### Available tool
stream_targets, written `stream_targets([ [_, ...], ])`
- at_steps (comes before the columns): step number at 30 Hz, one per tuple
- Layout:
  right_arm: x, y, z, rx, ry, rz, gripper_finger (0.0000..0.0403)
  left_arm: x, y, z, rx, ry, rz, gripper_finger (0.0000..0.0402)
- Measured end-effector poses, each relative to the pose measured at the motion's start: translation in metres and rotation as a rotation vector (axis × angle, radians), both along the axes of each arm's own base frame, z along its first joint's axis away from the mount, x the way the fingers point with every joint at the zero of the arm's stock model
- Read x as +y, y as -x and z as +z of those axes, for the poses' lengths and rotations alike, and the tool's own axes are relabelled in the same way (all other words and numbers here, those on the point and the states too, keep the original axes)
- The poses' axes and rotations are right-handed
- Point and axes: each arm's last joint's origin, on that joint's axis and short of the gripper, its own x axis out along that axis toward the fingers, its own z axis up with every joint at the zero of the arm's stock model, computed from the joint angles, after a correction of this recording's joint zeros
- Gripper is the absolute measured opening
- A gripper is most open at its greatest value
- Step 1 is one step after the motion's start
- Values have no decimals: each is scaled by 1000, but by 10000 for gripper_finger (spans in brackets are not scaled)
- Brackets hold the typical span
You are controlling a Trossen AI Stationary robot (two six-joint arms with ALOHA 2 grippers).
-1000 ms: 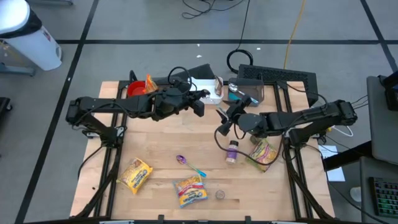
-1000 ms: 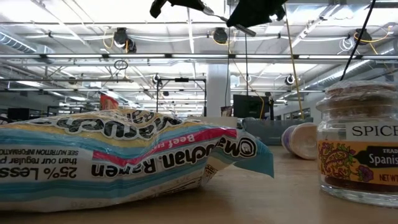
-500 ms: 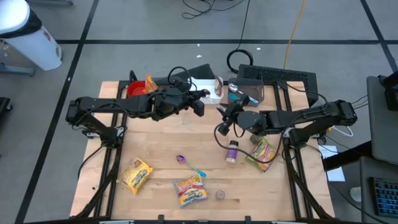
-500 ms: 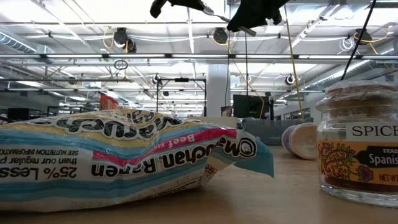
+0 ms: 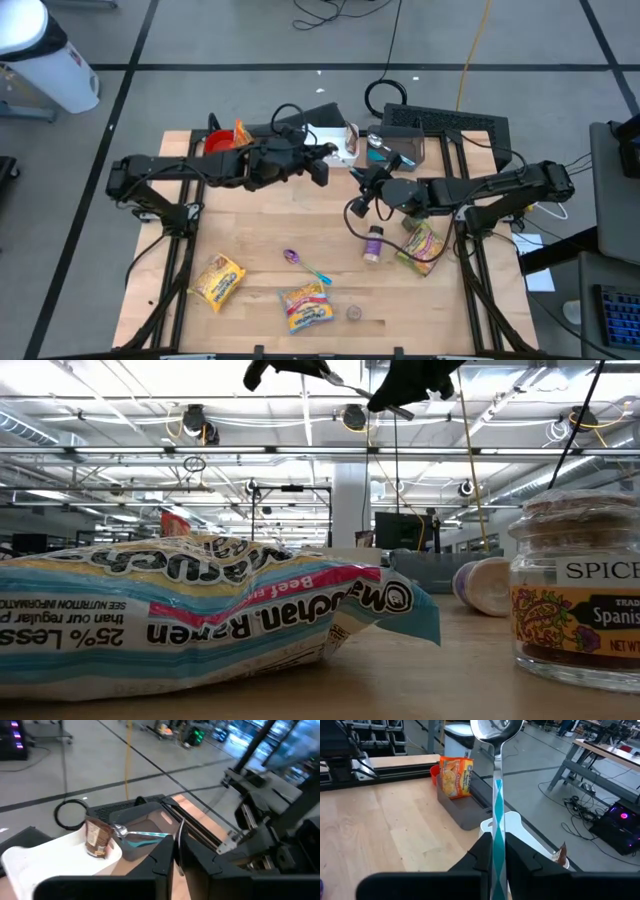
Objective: Pick & Place Food Item
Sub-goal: Put the light blue spoon into the right black bin
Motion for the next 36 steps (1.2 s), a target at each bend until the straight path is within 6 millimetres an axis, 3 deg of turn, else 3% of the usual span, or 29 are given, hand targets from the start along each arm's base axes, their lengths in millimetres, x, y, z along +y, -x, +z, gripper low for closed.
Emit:
stream_targets([
  [11, 0, 0, 1, -27, -27, -5, 19, 31, 0, 6, -53, 34, -237, 114],
  [18, -6, 9, 12, -75, -38, -20, 19, 49, 19, 24, -106, 3, -362, 158],
  [23, -27, 27, 30, -153, -42, -95, 18, 52, 54, 53, -183, -65, -433, 167],
  [30, -68, 60, 52, -268, -76, -200, 18, 46, 128, 94, -230, -269, -437, 168],
  [36, -104, 84, 53, -208, -181, -265, 18, 38, 176, 103, -161, -366, -394, 168],
])
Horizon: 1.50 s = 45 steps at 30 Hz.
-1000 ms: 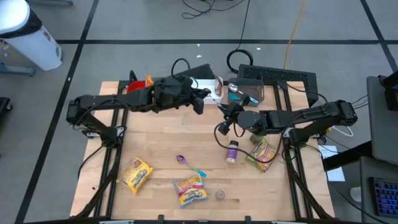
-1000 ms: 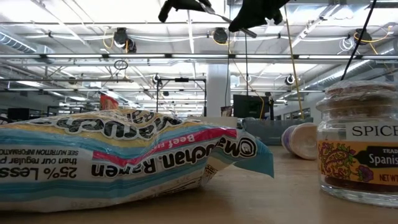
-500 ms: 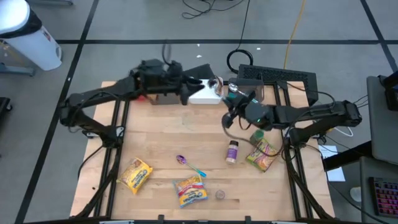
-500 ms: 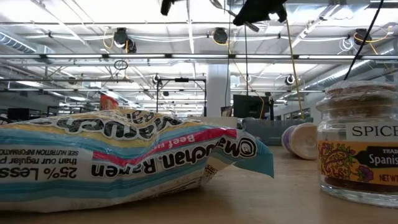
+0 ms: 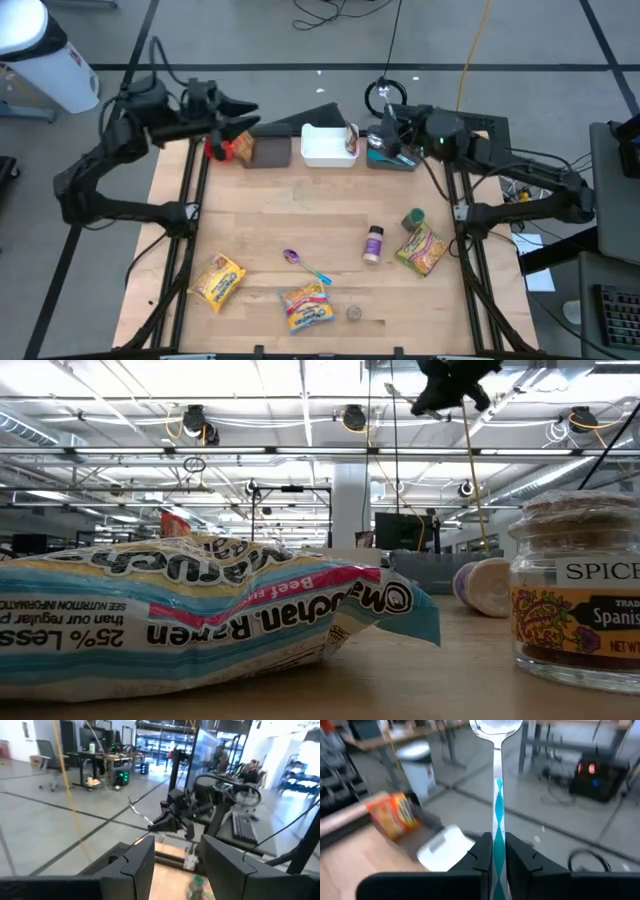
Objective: Pick & Place Food Item
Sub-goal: Put the light blue spoon into the right black bin
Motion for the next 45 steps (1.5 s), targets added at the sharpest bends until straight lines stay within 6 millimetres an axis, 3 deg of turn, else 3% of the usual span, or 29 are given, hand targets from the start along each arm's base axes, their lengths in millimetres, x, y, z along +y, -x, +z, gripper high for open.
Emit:
stream_targets([
  [4, -22, 10, -5, 100, -95, 19, 18, -2, 14, -5, 67, 7, 22, 168],
  [11, -59, 19, -23, 296, -175, 110, 18, 3, 7, -19, 191, 51, 29, 168],
  [20, -100, 16, -64, 520, -278, 240, 18, 23, -34, -28, 173, 101, 31, 168],
  [31, -148, 24, -112, 659, -398, 197, 18, 42, -84, -43, 126, 133, -31, 168],
  [35, -149, 29, -128, 632, -405, 164, 18, 45, -91, -50, 153, 148, -34, 168],
  [45, -126, 39, -160, 573, -402, 136, 18, 50, -91, -51, 160, 131, -18, 168],
])
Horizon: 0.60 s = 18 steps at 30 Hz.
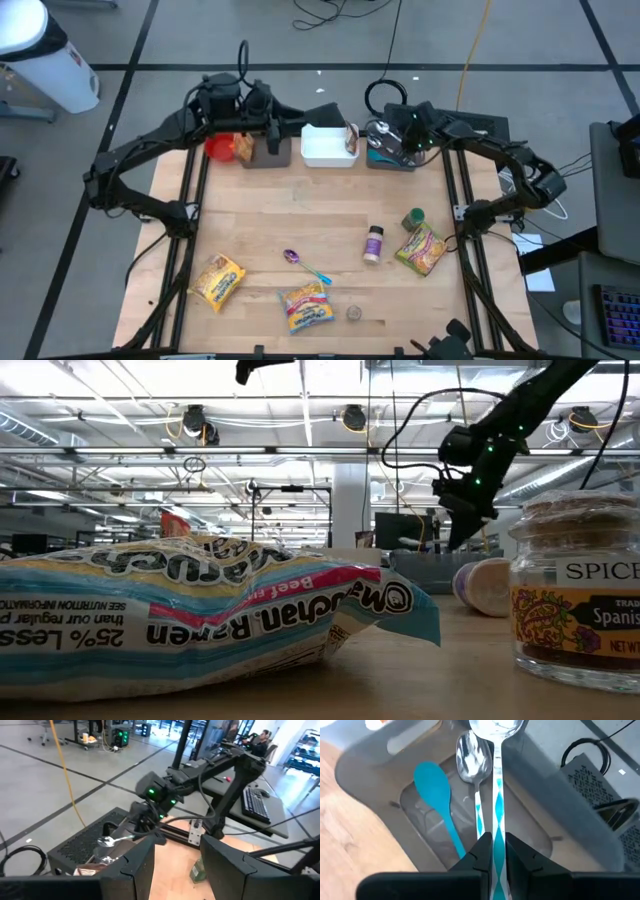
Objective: Pick & Place Food Item
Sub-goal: Put the light blue spoon into the right black bin
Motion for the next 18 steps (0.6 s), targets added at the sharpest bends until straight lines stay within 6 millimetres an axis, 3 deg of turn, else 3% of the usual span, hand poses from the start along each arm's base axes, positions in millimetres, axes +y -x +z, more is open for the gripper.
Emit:
stream_targets([
  [9, 7, 0, -17, -10, -7, 31, 18, 7, 4, 0, 0, 0, 30, 168],
  [18, 0, -5, -31, 24, -22, 65, 18, 7, 4, 0, -3, 14, 32, 168],
])
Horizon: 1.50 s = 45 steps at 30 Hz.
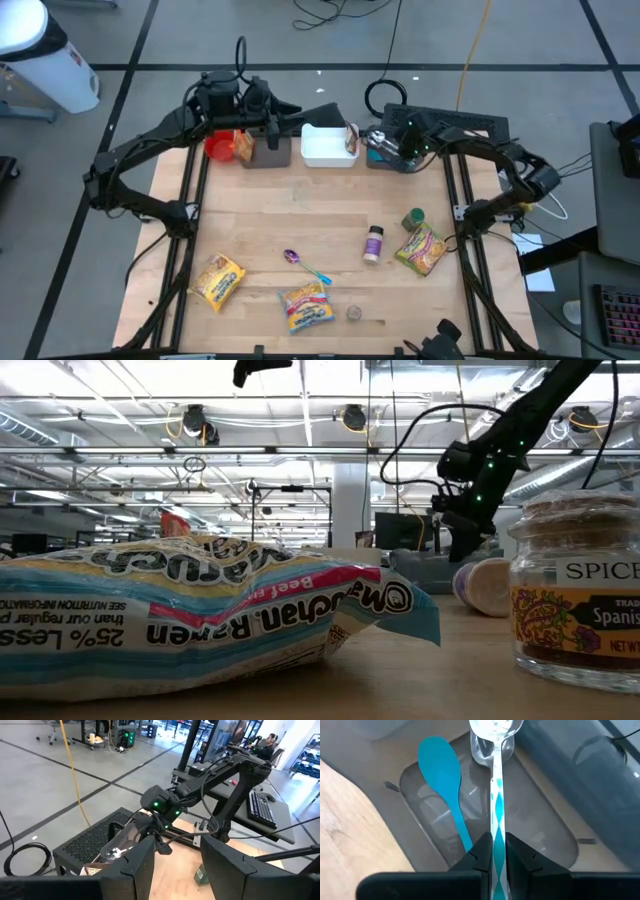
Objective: Pick & Place Food Item
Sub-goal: Put the light blue spoon into the right black bin
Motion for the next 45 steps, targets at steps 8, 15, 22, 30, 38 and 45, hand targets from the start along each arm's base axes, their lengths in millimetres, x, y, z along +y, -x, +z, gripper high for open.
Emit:
stream_targets([
  [8, -4, -3, -14, 42, -24, 31, 18, 0, 0, 0, -3, 13, 0, 168],
  [15, -7, -5, -16, 38, -6, 46, 18, 0, 0, 0, -5, 25, 3, 168],
  [22, -8, -6, -15, 12, 0, 59, 18, 0, 0, 0, -6, 30, 4, 168],
  [30, -7, -6, -15, 16, -5, 59, 18, 0, 0, 0, -6, 32, 4, 168],
  [38, -5, -4, -18, 47, -31, 75, 18, 0, 0, 0, -7, 34, 4, 168],
  [45, -6, -6, -28, 69, -72, 64, 18, 0, 0, 0, -8, 38, 5, 168],
])
